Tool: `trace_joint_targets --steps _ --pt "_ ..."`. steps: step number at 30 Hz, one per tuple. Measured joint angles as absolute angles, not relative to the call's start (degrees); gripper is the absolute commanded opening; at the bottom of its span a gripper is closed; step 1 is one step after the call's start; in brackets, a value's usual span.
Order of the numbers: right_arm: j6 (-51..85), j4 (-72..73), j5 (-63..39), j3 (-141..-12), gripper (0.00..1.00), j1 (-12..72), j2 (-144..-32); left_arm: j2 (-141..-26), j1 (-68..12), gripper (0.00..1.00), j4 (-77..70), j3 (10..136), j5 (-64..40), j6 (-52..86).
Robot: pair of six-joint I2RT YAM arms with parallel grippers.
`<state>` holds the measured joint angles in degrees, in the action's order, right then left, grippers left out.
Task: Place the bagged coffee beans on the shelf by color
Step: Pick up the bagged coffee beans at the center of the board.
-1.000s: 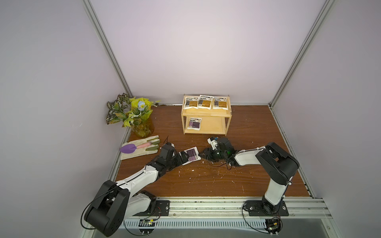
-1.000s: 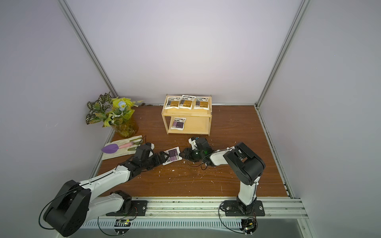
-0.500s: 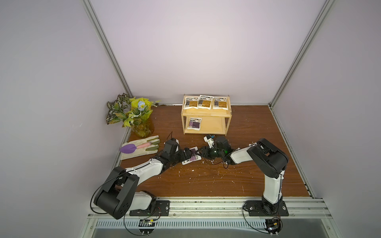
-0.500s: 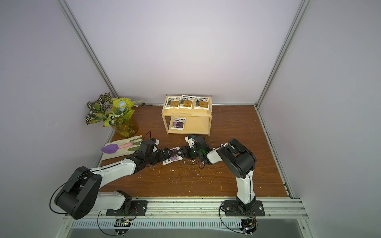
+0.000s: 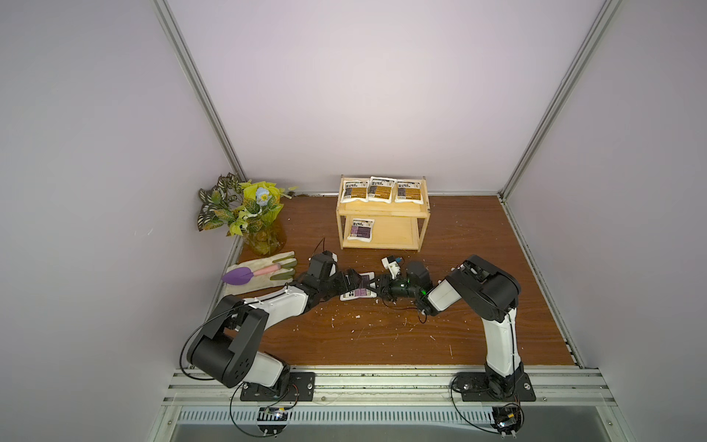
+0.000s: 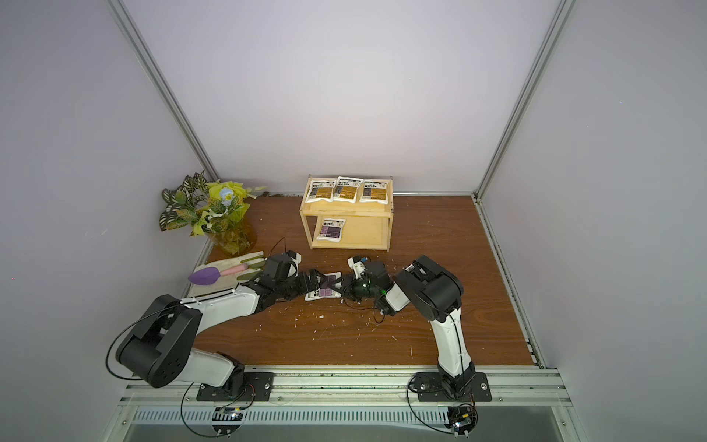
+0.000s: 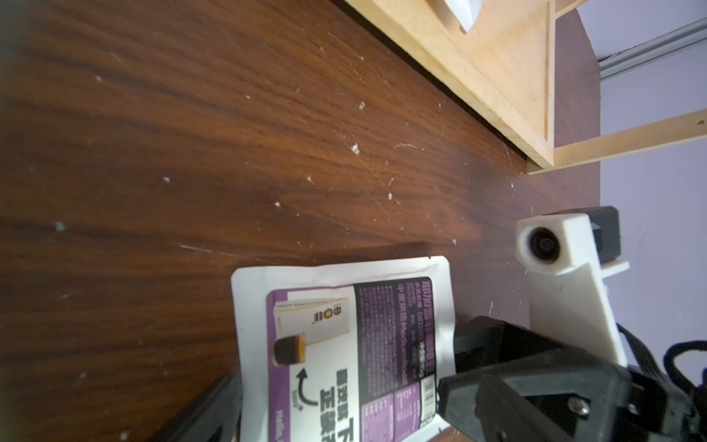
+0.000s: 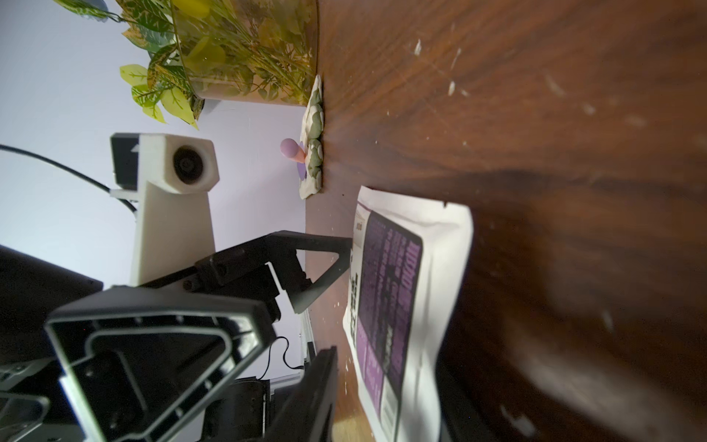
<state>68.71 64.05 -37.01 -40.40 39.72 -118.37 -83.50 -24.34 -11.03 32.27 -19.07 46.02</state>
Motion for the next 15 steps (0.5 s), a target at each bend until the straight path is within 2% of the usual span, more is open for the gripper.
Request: trace_joint_targets --steps 7,15 --pt "70.57 68.03 -37.67 -37.87 0.07 39.7 -118.34 -83.96 -24.34 1.0 -10.04 33.15 -19.31 45.28" --pt "77.38 78.56 -35.18 -28.05 0.01 39.66 -116.07 -82.59 -24.34 1.0 -5.26 38.68 -18.98 42.94"
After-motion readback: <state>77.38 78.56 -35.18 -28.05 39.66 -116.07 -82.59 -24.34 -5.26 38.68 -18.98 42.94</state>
